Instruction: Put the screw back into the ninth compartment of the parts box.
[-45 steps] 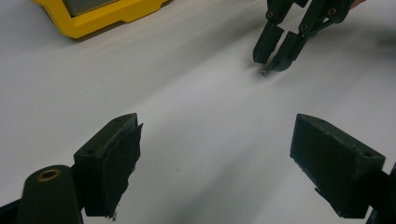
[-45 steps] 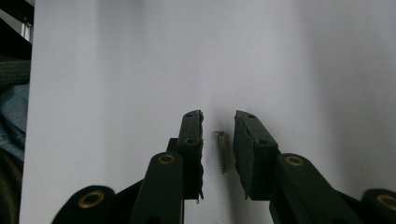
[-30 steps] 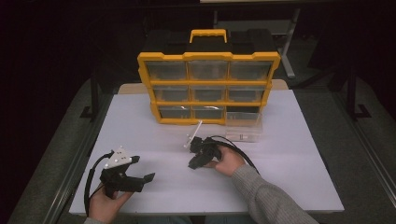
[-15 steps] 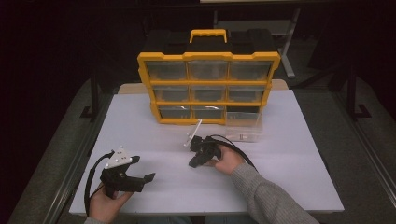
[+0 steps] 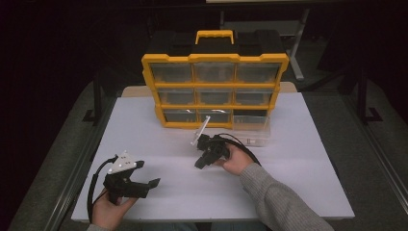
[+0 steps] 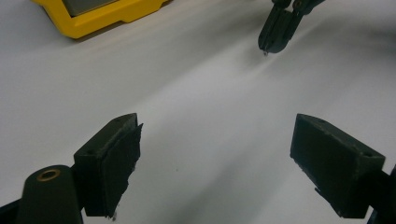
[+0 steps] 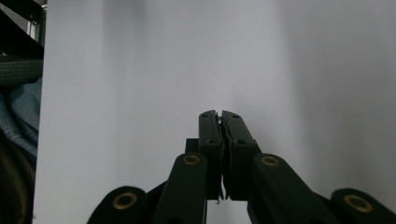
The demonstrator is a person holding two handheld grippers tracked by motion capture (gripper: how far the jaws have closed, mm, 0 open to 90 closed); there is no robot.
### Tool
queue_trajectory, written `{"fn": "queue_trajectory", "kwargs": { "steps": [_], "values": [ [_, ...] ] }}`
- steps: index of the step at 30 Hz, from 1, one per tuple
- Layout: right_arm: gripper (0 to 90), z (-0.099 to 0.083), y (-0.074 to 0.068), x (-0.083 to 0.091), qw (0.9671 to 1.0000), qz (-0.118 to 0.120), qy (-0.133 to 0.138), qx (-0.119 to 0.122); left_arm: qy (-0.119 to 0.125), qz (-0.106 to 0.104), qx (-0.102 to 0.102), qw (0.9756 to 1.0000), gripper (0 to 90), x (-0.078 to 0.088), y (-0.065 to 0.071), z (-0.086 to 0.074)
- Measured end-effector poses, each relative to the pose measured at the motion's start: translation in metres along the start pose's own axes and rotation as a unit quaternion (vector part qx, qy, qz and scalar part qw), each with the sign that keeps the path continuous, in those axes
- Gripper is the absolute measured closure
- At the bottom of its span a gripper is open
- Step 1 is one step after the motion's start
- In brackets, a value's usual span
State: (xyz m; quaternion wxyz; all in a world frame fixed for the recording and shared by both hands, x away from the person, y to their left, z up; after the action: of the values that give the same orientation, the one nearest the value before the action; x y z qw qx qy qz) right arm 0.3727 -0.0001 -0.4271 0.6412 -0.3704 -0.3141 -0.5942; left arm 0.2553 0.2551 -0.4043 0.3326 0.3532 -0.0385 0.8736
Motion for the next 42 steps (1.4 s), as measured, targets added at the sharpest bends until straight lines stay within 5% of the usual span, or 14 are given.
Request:
{"fn": "queue_trajectory", "kwargs": {
  "steps": [17,42],
  "values": [
    [86.2,0.01,0.008,0.037,0.9997,0.001,0.019,-0.014,0.001,0.0,0.001,1.0,15.7,-0.001,0.0,0.0],
    [86.2,-0.003,0.029,0.119,0.996,-0.06,0.059,-0.03,-0.002,0.001,-0.003,1.0,15.7,-0.001,0.0,0.0]
  ]
}}
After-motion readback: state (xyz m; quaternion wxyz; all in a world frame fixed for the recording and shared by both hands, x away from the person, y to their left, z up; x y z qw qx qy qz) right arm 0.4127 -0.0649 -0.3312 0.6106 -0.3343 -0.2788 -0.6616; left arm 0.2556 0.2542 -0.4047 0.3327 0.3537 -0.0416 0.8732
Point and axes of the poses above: each handheld gripper's, and its own axes: x roughly backward along the jaws, z roughly out of its top, y roughly to its right, the point moved 2 cm from there along -x, roughly forward along the jaws, and after that the axes turned 11 degrees about x, right-handed, at the moved point
